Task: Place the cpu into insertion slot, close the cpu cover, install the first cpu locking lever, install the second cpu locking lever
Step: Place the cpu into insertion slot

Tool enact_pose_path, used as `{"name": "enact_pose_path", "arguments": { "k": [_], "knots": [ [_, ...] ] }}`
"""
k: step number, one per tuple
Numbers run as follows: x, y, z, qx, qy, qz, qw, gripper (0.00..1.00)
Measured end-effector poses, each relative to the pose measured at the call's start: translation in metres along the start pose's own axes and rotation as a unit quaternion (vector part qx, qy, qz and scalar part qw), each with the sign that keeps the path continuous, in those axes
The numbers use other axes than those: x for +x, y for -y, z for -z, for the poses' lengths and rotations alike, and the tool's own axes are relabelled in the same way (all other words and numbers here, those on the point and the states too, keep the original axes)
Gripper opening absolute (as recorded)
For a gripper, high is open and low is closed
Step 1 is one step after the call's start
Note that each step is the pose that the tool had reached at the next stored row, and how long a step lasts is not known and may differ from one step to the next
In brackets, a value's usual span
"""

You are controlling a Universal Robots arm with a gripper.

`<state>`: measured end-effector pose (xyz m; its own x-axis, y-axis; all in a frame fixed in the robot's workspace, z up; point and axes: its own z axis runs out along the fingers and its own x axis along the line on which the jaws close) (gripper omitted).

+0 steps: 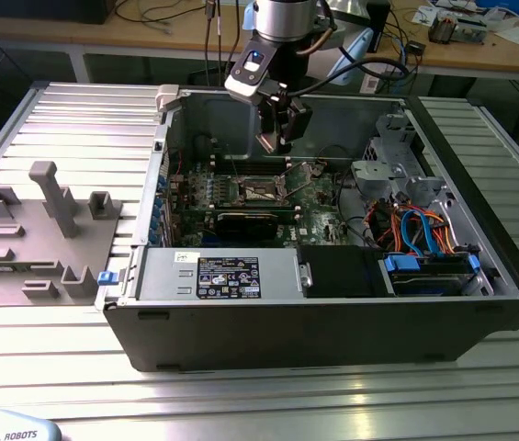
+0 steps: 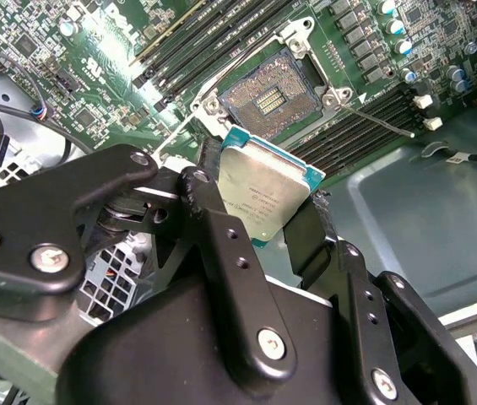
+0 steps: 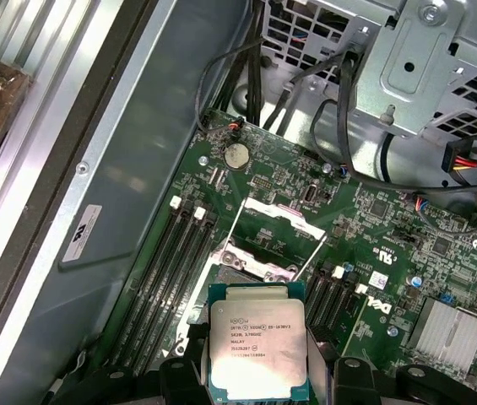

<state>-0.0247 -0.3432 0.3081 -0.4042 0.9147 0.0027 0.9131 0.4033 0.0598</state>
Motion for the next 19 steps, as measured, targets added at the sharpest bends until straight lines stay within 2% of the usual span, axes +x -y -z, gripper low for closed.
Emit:
{"name": "enact_pose_path", "arguments": {
  "k": [19],
  "knots": [
    [0.0000, 0.0000, -0.0010, -0.0001, 0.0005, -0.008, 1.0000, 0.54]
  ]
}}
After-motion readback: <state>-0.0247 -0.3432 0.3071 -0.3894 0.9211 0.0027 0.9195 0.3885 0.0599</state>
